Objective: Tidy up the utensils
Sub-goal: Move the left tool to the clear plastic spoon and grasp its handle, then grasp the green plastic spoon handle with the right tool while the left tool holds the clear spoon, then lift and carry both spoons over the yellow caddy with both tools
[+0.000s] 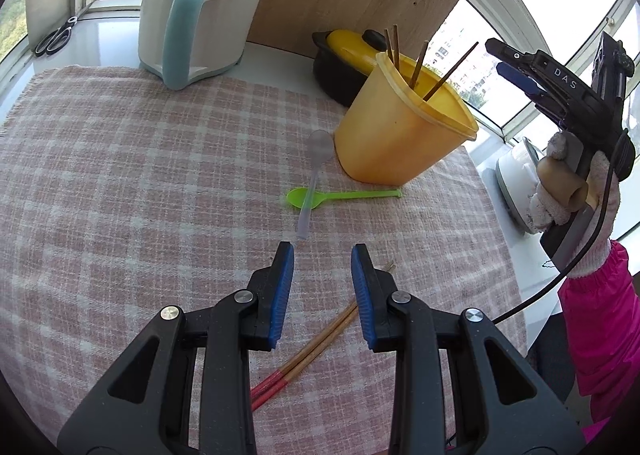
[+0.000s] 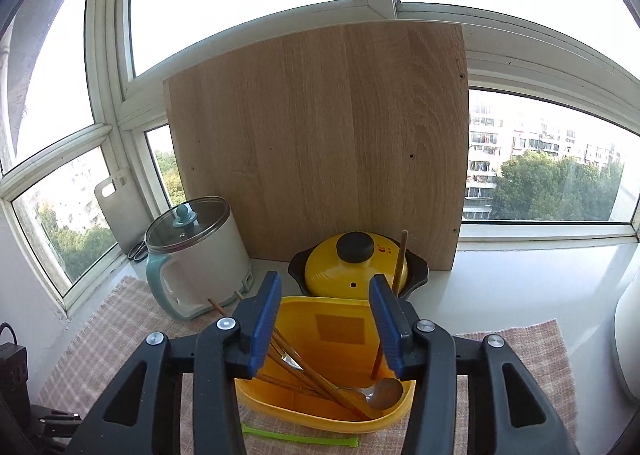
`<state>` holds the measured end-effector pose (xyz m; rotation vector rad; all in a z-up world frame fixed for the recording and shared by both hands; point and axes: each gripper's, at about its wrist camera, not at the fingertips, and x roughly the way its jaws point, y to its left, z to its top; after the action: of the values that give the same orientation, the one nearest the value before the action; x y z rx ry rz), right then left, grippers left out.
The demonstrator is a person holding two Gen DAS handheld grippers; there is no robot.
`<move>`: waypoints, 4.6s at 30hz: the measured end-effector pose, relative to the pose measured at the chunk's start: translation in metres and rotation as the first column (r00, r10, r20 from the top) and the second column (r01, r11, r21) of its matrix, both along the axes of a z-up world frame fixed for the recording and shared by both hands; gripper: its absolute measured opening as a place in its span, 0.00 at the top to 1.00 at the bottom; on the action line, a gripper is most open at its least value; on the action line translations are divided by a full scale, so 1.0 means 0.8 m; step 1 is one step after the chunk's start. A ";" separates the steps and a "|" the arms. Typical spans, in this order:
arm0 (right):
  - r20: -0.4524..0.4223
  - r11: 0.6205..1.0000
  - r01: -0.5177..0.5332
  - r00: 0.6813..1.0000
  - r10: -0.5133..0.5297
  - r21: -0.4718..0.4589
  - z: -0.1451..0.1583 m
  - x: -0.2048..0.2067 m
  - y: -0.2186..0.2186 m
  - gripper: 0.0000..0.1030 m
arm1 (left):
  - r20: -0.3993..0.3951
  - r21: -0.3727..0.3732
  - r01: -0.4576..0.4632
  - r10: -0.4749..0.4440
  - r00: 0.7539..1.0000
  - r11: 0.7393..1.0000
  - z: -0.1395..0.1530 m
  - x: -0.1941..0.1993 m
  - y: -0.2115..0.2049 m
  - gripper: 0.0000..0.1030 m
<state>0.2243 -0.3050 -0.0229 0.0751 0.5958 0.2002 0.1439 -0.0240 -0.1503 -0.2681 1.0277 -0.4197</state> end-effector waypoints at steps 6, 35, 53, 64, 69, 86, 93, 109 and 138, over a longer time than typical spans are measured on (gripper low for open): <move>-0.080 0.999 0.028 0.996 -0.027 0.021 -0.010 -0.038 -0.030 0.34 | -0.006 0.077 0.060 -0.060 0.998 0.995 -0.012 0.007 -0.010 0.72; -0.302 0.956 -0.289 0.917 0.259 -0.058 -0.112 -0.091 -0.067 0.35 | -0.138 0.193 0.021 0.006 0.990 0.981 -0.112 0.169 -0.115 0.72; -0.418 0.753 -0.630 0.746 0.519 -0.190 -0.153 -0.053 0.035 0.55 | -0.139 0.244 -0.033 0.068 0.988 0.969 -0.114 0.148 -0.069 0.94; -0.522 0.529 -0.804 0.584 0.621 -0.270 -0.195 -0.030 0.134 0.55 | -0.170 0.214 -0.054 0.091 0.981 0.975 -0.110 0.094 -0.017 0.95; -0.571 0.454 -0.836 0.544 0.614 -0.308 -0.220 -0.021 0.156 0.56 | -0.185 0.198 -0.068 0.105 0.977 0.978 -0.108 0.071 0.001 0.95; -0.668 0.527 -0.814 0.535 0.517 -0.244 -0.248 -0.003 0.197 0.84 | -0.195 0.180 -0.071 0.107 0.975 0.981 -0.103 0.054 0.015 0.95; -0.733 0.761 -0.634 0.582 0.353 -0.137 -0.250 0.013 0.203 0.86 | -0.204 0.174 -0.054 0.090 0.975 0.983 -0.099 0.038 0.015 0.95; -0.730 0.676 -0.706 0.573 0.373 -0.209 -0.248 -0.007 0.223 0.83 | -0.220 0.237 0.010 0.044 0.974 0.972 -0.102 0.054 0.006 0.92; -0.518 0.905 -0.422 0.787 0.336 -0.055 -0.165 -0.032 0.138 0.96 | -0.089 0.035 -0.146 0.148 0.985 0.989 -0.035 0.030 0.052 0.97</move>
<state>0.1988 -0.1949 -0.1547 -0.1690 1.1479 0.5351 0.1680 0.0176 -0.1782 -0.3376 1.0946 -0.2608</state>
